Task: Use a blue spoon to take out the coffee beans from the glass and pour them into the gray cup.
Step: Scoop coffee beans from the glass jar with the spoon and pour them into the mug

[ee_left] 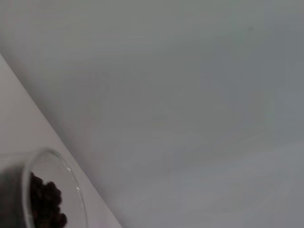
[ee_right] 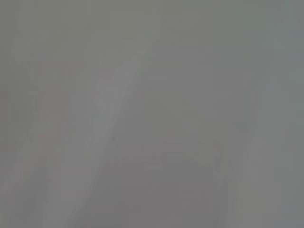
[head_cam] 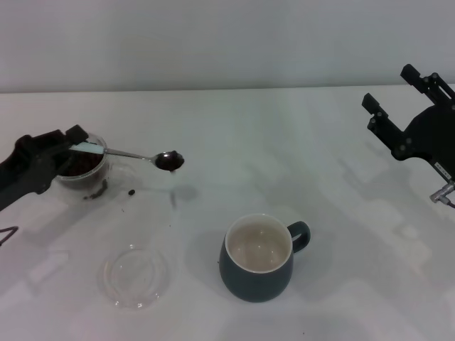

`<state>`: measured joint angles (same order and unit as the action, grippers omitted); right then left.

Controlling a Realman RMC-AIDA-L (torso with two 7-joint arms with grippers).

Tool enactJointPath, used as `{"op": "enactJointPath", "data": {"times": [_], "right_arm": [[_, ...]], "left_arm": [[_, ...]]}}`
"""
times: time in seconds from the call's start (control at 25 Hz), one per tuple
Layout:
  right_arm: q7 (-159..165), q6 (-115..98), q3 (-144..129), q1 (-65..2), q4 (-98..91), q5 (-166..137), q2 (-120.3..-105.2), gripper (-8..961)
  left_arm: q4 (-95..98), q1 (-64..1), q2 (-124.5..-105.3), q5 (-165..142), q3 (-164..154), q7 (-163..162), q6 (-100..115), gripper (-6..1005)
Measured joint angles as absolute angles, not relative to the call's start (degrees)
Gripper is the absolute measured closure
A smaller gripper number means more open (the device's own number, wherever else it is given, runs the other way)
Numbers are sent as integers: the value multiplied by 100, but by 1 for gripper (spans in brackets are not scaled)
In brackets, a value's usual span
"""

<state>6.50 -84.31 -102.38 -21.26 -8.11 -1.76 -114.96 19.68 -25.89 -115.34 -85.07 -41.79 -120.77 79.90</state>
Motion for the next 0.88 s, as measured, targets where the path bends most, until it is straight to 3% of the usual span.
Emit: {"op": "enactJointPath", "data": {"times": [0.88], "right_arm": [[962, -8209, -8907, -2139, -826, -53, -11513, 252]], "left_arm": [[1959, -2792, -11676, -8508, -4966, -12058, 8377, 867]]}}
